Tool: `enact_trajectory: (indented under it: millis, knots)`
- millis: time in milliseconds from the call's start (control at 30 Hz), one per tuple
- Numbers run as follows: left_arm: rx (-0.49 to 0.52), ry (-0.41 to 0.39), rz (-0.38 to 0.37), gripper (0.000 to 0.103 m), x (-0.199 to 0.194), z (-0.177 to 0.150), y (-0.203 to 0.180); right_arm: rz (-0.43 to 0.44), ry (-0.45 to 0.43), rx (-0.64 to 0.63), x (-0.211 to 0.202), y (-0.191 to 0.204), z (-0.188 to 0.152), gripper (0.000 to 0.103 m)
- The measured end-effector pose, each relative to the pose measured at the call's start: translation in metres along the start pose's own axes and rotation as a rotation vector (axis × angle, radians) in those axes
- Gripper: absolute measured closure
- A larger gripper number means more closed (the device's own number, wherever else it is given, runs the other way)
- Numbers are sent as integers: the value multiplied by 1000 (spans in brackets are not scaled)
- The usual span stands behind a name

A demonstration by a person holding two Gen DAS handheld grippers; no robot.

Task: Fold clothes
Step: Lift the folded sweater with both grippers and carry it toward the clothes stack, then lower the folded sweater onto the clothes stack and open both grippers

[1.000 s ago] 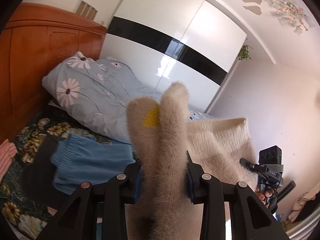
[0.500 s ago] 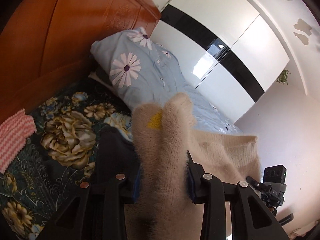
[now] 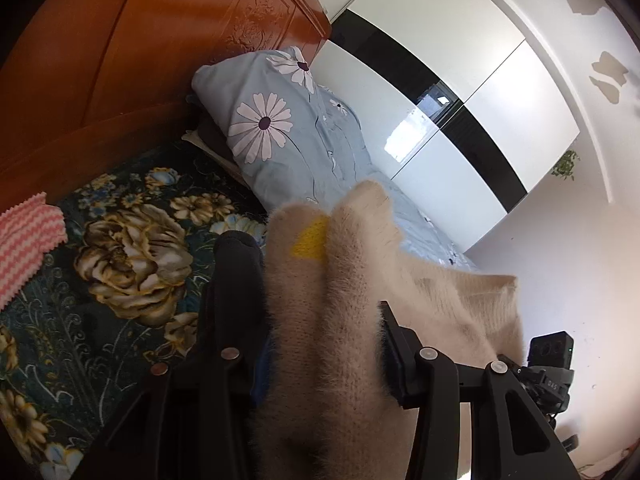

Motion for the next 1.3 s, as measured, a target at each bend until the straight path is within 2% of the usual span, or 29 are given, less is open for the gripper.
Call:
enact_trajectory:
  millis: [67, 167, 200, 233, 300, 400, 467, 533, 633, 700, 767, 833, 900, 1033, 1167, 1300]
  knots:
    - [9, -31, 61, 54, -12, 4, -1, -10, 4, -8, 0, 1, 3, 61]
    - [39, -150, 181, 55, -42, 19, -10, -37, 7, -26, -2, 6, 4, 59]
    - [39, -194, 188, 55, -52, 24, -17, -49, 6, -32, -2, 7, 5, 58]
    - [47, -209, 160, 54, -54, 26, -28, -61, 8, -42, -1, 10, 6, 55]
    - [76, -207, 85, 54, -49, 25, -55, -92, 20, -70, 1, 16, 7, 51]
    - [125, -100, 173, 53, -14, 13, -66, -140, 45, -126, -1, 24, 4, 49]
    - [120, -55, 178, 53, 1, 6, -61, -151, 63, -127, -12, 22, 6, 49]
    - [126, -41, 183, 53, 7, 3, -54, -208, 48, -160, -33, 18, 12, 49]
    - [128, -29, 186, 53, 12, 2, -47, -317, -67, -299, -68, 32, 32, 49]
    - [117, -27, 181, 53, 14, 4, -46, -266, -105, -352, -72, 52, 44, 49]
    - [109, -25, 174, 53, 16, 5, -46, -213, -82, -373, -61, 63, 43, 49]
    - [115, -24, 171, 53, 17, 3, -46, -215, -37, -373, -37, 61, 41, 49]
    - [128, -20, 179, 53, 16, -1, -45, -214, 14, -339, -27, 51, 22, 49]
    - [145, -11, 195, 53, 17, -8, -39, -213, 76, -317, -7, 41, 5, 49]
    - [129, -34, 189, 53, 10, -10, -42, -211, 65, -336, -11, 51, 6, 49]
    - [139, -57, 222, 53, -3, -16, -50, -212, 44, -346, -20, 62, 7, 49]
Point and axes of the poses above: each gripper's, at about its wrist camera, not at the fingertips, and x roughly the way its jaws point, y to its left, z to its top, the point moved 7 cm from there along x, roughly the way its jaws point, and after that the axes turned 6 degrees about -x, right-handed, at the moved point
